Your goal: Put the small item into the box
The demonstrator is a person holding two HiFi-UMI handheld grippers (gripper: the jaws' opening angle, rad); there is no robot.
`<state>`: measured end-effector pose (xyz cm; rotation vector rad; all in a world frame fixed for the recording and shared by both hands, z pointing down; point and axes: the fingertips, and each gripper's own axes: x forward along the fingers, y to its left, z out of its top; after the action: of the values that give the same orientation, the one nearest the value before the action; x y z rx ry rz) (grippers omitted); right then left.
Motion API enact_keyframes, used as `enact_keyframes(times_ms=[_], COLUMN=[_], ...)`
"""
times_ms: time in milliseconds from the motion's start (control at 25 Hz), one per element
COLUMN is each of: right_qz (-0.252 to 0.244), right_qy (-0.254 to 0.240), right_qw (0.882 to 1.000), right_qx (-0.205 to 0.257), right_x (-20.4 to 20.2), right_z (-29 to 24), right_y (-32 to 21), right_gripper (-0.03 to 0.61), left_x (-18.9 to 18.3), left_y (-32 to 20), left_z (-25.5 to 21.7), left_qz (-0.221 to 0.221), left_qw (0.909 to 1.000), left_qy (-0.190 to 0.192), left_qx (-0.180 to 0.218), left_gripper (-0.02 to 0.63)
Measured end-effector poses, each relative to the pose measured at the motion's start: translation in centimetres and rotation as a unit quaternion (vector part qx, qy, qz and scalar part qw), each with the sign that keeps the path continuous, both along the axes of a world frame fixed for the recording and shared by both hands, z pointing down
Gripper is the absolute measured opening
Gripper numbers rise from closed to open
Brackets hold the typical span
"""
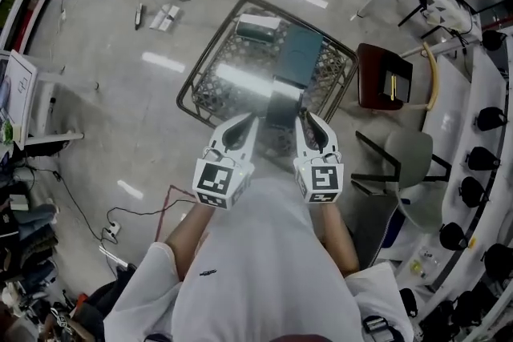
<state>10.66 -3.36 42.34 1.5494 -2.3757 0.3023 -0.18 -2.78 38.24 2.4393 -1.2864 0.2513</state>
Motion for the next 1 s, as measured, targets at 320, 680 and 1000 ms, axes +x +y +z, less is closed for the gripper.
enact_keyframes(times_ms=[320,680,1000], right_qz=[0.002,0.018,0.007], right_qy=[-0.015,-0.015,-0.009], right_qw=[0.998,0.993,0.985], right_qx=[-0.059,-0.119,-0.172], right_x=[1.0,1.3,0.5], right_z=[8.4,17.5,24.6], right_y=[-3.1,-5.3,-5.5], right_gripper=[0.054,0.054,0.054], left_x=[1.0,1.5,0.9], left_y=[-1.8,-2.6,-3.3], left_z=[3.7,8.2,11.9], left_qz=[-0.016,-0.033,-0.058], left_qw=[0.9998,0.9976,0.994], left_qy=[-0.005,0.023,0.027], left_qx=[-0.013,-0.057,-0.089], left_gripper=[0.002,0.002,0.002])
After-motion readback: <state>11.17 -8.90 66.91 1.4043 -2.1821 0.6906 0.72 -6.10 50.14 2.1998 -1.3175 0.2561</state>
